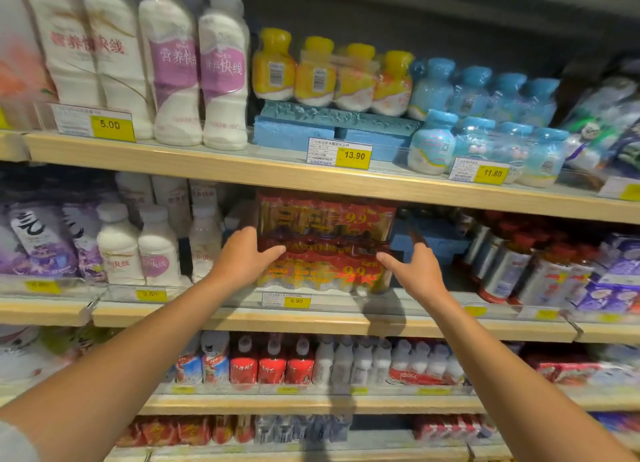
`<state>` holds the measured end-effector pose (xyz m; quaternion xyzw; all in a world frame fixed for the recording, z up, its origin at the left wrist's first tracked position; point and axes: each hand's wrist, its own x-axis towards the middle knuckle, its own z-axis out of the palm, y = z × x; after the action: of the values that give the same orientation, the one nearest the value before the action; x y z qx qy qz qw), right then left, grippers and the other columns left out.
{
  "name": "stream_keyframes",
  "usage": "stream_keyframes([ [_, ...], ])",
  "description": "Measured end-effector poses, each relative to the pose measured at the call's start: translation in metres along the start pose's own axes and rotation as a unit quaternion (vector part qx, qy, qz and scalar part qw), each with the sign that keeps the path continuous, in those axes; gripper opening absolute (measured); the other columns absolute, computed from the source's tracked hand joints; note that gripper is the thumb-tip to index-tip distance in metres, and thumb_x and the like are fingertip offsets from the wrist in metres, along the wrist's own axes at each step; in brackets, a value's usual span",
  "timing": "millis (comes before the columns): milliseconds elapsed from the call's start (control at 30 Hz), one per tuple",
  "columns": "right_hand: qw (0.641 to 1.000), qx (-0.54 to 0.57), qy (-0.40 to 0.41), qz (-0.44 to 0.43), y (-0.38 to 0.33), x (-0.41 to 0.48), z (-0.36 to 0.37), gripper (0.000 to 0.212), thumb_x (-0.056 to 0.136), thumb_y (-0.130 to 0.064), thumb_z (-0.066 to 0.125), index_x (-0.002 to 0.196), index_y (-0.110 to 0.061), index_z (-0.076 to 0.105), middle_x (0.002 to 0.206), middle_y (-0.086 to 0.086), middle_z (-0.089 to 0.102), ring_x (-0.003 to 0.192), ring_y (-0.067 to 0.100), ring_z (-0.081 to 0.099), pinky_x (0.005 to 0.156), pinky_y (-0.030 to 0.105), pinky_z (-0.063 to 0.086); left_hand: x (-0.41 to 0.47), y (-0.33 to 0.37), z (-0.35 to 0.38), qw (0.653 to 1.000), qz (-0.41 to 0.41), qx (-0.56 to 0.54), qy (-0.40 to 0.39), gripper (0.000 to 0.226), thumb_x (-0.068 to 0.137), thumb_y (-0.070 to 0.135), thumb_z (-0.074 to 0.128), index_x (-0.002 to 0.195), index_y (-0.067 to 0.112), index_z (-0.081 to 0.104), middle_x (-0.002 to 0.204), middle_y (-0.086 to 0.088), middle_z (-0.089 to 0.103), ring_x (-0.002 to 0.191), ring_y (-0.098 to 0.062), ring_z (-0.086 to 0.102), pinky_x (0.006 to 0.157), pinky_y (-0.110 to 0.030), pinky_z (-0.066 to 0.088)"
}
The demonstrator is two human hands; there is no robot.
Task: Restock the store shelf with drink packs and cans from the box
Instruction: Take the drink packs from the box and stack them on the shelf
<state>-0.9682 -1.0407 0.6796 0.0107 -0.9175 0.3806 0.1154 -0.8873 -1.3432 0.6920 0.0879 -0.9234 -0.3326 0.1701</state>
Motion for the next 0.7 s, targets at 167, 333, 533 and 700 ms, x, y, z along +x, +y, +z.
stream_keyframes([
  [167,0.999,-0.017,0.002,-0.047,-0.008,-0.07,-0.01,0.097,0.086,-0.052,0.071,0.159,-0.016,0.019,0.165,0.002,0.02,0.15,0.021,0.023,0.121,0.042,0.027,-0.05,-0.001,-0.013,0.996,0.071,-0.037,-0.033,0.075,0.092,0.039,0.066,0.15,0.012,0.028,0.155,-0.006,0.033,0.142,-0.023,0.034,0.109,-0.035,0.034],
  [333,0.996,-0.071,0.013,-0.049,0.003,-0.13,-0.022,0.093,0.087,-0.052,0.07,0.158,-0.015,0.022,0.164,0.004,0.024,0.15,0.022,0.025,0.12,0.039,0.026,-0.084,-0.009,0.0,0.99,0.124,-0.033,-0.059,0.094,0.09,0.047,0.065,0.158,0.018,0.008,0.165,0.002,0.011,0.15,-0.015,0.016,0.118,-0.033,0.023],
  [533,0.995,-0.084,0.034,-0.03,0.024,-0.179,-0.063,0.092,0.087,-0.054,0.068,0.157,-0.017,0.023,0.164,0.001,0.024,0.15,0.02,0.023,0.12,0.04,0.029,-0.112,0.014,0.02,0.979,0.166,-0.066,-0.098,0.096,0.088,0.052,0.065,0.158,0.021,0.006,0.166,0.005,0.007,0.151,-0.013,0.013,0.12,-0.036,0.024],
  [700,0.995,-0.078,0.056,-0.015,0.049,-0.205,-0.1,0.086,0.086,-0.054,0.069,0.155,-0.021,0.029,0.16,-0.003,0.031,0.146,0.017,0.03,0.116,0.034,0.033,-0.13,0.048,0.044,0.968,0.198,-0.079,-0.13,0.095,0.089,0.049,0.065,0.158,0.021,0.007,0.165,0.004,0.007,0.151,-0.014,0.014,0.121,-0.038,0.025],
])
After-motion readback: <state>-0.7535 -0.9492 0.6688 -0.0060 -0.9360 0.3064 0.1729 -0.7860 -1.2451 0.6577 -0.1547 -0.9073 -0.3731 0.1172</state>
